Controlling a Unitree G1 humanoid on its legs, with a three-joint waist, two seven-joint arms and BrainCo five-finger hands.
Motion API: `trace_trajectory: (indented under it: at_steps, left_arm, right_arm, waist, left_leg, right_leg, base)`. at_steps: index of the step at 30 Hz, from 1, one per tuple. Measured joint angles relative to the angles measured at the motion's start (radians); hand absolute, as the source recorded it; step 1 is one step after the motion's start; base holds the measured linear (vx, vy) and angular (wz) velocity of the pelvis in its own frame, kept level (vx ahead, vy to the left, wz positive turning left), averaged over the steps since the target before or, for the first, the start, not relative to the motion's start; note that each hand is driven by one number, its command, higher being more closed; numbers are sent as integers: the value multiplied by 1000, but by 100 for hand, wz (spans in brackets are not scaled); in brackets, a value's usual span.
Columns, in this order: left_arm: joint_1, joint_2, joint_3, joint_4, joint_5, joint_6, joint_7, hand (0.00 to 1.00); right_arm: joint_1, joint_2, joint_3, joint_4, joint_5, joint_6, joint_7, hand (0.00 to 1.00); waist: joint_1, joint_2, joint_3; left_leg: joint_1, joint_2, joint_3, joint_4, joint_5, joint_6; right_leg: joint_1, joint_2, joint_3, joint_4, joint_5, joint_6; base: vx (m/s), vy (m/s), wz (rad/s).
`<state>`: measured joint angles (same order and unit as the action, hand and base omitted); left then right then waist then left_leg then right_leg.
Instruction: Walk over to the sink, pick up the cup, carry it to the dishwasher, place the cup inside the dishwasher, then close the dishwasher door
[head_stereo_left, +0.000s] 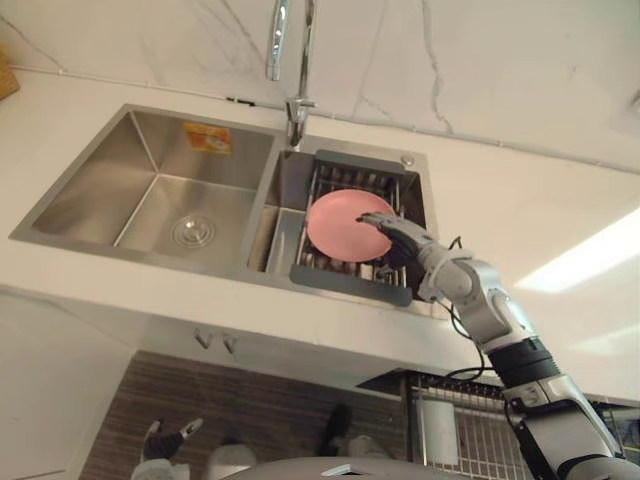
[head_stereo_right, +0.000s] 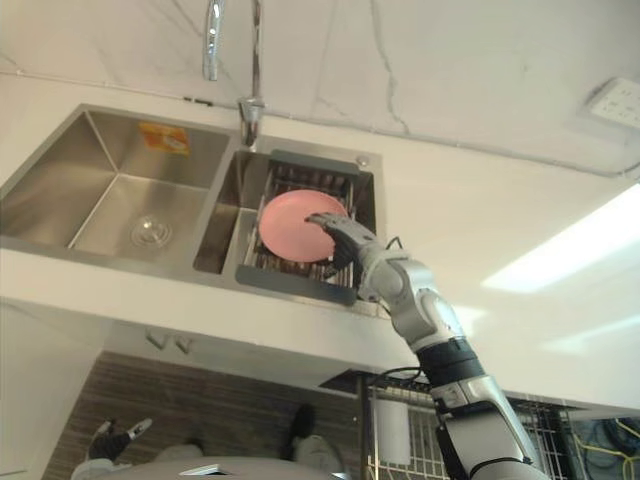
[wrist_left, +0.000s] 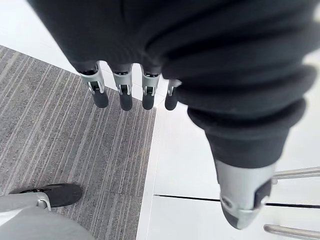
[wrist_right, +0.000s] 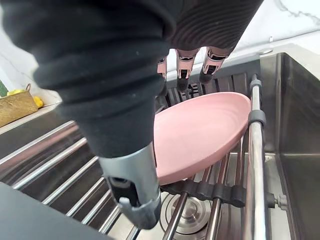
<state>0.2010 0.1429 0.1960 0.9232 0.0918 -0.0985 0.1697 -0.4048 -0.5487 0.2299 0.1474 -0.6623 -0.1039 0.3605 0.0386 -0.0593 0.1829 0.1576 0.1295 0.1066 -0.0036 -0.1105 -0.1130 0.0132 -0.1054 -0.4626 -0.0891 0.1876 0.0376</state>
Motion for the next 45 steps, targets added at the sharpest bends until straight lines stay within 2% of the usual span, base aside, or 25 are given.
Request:
trace_trajectory:
  at_steps: [5, 12, 18, 22, 32, 33, 37, 40, 42, 45]
  left_arm:
    - [1, 3, 0, 0, 1, 0, 0, 0]
    - [10, 7, -1, 0, 3, 0, 0, 0]
    - [17, 8, -1, 0, 10, -2, 1, 0]
    - [17, 8, -1, -1, 11, -7, 1, 0]
    - [18, 11, -3, -7, 11, -9, 1, 0]
    - [18, 13, -3, -7, 11, -9, 1, 0]
    - [19, 14, -4, -7, 11, -9, 1, 0]
    - [20, 14, -10, -7, 12, -9, 1, 0]
    - [20, 15, -25, -8, 11, -9, 2, 0]
    - [20, 15, -39, -8, 11, -9, 3, 0]
  right_arm:
    - [-2, 0, 7, 41, -67, -2, -21, 0]
    - [-41, 0, 43, 108, -165, -10, -89, 0]
    - [-47, 0, 65, 140, -171, -12, -123, 0]
    - [-51, 0, 84, 169, -207, -30, -124, 0]
    - [-69, 0, 128, 235, -210, -41, -124, 0]
    - [-70, 0, 130, 238, -210, -42, -125, 100]
    - [-75, 0, 135, 267, -243, -45, -165, 100]
    - [-94, 0, 152, 272, -298, -42, -235, 100]
    - [-94, 0, 152, 291, -332, -40, -282, 100]
    - [-94, 0, 152, 305, -361, -32, -321, 100]
  waist:
    - [6, -5, -1]
    - [14, -11, -4]
    - [17, -12, -5]
    - [17, -11, -5]
    - [22, -12, -5]
    - [23, -12, -5]
    - [27, -12, -5]
    - [29, -12, -5]
    - [40, -12, -5]
    - [44, -12, -6]
  left_leg:
    - [-4, -2, -15, -3, 5, 1]
    - [-10, -7, -26, -6, 13, 1]
    - [-11, -8, -28, -16, 18, 3]
    - [-13, -9, -31, -16, 18, 3]
    - [-19, -10, -46, -16, 22, 4]
    - [-19, -10, -47, -16, 23, 4]
    - [-19, -10, -48, -16, 24, 4]
    - [-19, -10, -48, -16, 24, 4]
    - [-19, -10, -50, -16, 24, 4]
    - [-19, -11, -52, -16, 25, 4]
  right_leg:
    - [2, -3, -17, 0, 0, 0]
    - [2, -9, -23, 0, 0, 0]
    - [0, -10, -25, 0, 0, 0]
    - [0, -11, -29, 0, 0, 0]
    - [1, -13, -44, 0, -1, 1]
    - [1, -13, -44, 0, -1, 1]
    - [2, -13, -45, 0, -1, 1]
    - [2, -13, -45, 0, -1, 1]
    - [3, -13, -45, 0, -1, 1]
    - [4, -13, -47, 0, -1, 1]
  base:
    - [-4, 21, 8]
    - [-17, 15, 4]
    - [0, 0, 0]
    - [2, 6, 1]
    - [4, 12, 4]
    - [0, 0, 0]
    - [0, 0, 0]
    - [0, 0, 0]
    - [0, 0, 0]
    - [0, 0, 0]
